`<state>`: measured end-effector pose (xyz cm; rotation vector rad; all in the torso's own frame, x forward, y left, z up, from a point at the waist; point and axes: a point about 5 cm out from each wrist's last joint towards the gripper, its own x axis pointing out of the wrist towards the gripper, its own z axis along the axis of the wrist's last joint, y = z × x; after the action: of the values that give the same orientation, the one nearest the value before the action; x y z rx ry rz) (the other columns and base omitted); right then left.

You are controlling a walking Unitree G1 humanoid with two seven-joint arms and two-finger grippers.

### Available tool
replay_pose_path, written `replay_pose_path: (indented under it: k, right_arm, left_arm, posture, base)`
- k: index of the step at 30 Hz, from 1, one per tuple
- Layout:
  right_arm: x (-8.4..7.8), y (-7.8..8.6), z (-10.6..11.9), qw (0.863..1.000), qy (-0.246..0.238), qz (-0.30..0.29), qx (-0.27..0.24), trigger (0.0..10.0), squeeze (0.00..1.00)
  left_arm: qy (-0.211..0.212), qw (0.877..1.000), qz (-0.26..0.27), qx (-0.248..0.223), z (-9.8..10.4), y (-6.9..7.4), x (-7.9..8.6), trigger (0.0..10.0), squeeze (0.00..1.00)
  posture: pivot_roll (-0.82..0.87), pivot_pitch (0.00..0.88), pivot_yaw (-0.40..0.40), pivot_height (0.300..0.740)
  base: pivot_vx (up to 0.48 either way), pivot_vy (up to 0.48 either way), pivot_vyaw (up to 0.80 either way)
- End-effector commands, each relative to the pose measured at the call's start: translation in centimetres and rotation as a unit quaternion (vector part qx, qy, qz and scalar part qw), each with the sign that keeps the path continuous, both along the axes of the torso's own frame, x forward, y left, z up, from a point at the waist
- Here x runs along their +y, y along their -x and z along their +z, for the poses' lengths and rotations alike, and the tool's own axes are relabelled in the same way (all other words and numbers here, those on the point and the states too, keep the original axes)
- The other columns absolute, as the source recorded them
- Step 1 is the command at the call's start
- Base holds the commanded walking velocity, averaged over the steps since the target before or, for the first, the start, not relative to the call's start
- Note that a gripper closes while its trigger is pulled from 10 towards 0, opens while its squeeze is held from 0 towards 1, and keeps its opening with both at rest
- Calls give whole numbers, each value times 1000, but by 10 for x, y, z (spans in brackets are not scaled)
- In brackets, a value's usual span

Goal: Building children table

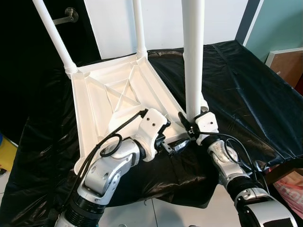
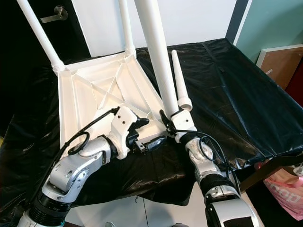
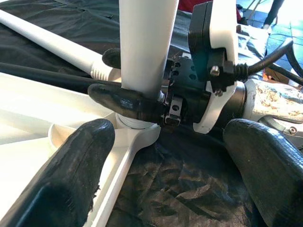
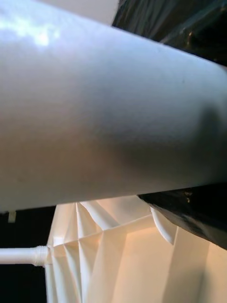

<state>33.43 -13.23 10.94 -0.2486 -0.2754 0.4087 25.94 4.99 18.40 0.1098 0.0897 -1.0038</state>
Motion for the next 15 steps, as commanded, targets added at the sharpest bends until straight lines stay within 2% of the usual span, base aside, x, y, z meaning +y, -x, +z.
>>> replay_pose_path:
  k: [1, 7, 10, 15]
  right_arm:
    - [-4, 14, -45, 991, -15, -8, 129, 10000, 0]
    - [-5, 11, -51, 983, -58, -24, 174, 10000, 0]
    - [-3, 9, -54, 977, -54, -41, 203, 10000, 0]
    - [1, 5, -53, 972, -52, -47, 223, 10000, 0]
  left_arm:
    - [0, 1000, -11, 0, 2, 3, 0, 10000, 0]
    - [-1, 1000, -11, -2, 3, 3, 0, 10000, 0]
    - [-1, 1000, -10, -3, 3, 2, 0, 10000, 0]
    - [0, 1000, -9, -3, 4, 2, 0, 10000, 0]
  posture:
    - [-41, 73, 63, 740]
    - [-47, 74, 62, 740]
    - [-52, 77, 58, 740]
    - [-55, 80, 53, 740]
  base:
    - [0, 0, 0]
    - [0, 0, 0]
    - [0, 0, 0]
    - [0, 0, 0]
